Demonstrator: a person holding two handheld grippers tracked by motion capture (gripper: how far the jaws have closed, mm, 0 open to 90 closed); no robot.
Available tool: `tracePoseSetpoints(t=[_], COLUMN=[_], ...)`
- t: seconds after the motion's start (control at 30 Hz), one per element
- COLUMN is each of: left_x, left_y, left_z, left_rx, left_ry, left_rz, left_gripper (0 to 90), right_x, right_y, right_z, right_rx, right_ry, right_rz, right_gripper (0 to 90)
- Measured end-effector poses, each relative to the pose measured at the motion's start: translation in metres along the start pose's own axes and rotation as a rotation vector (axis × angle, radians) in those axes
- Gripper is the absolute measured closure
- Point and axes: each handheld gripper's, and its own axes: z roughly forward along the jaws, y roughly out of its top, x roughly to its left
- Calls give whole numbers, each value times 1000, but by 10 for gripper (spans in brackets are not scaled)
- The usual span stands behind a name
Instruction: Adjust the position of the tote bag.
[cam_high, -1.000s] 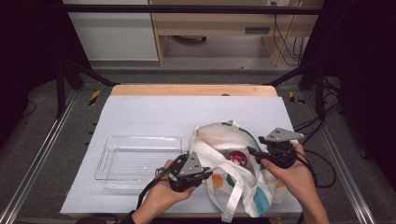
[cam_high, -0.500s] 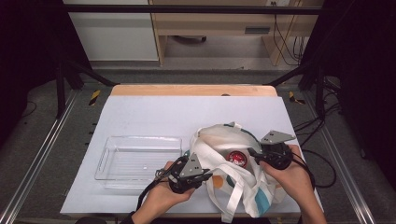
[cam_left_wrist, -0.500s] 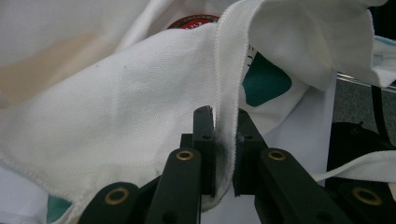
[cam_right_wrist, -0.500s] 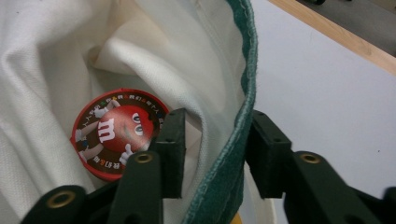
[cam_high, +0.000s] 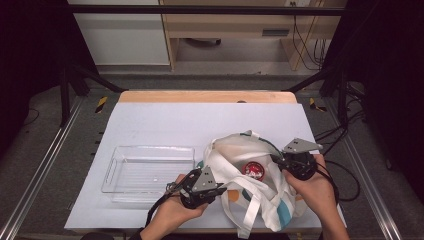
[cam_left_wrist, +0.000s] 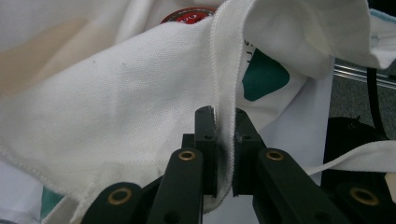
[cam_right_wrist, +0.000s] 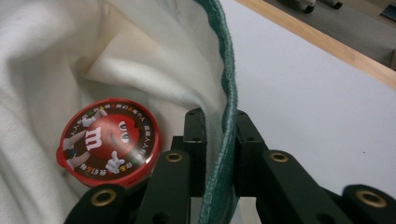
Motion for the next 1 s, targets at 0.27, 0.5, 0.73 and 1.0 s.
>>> tracePoseSetpoints(t=[0.27, 0.5, 0.73, 1.0], left_x=[-3, -6, -11, -16], left_y=[-6, -14, -22, -29], left_z=[1, 3, 4, 5], left_rx=[5, 24, 13, 47], left_ry=[-8, -22, -6, -23], left_rz=[-5, -6, -34, -26], left_gripper=[851, 861, 866, 869], right_x=[-15, -24, -30, -36], right_y=[-8, -16, -23, -29], right_z=[-1, 6, 10, 15], right_rx=[-42, -57, -51, -41], right_ry=[6, 23, 33, 35], right_rz=[79, 135, 166, 193], right_gripper=[833, 846, 849, 853])
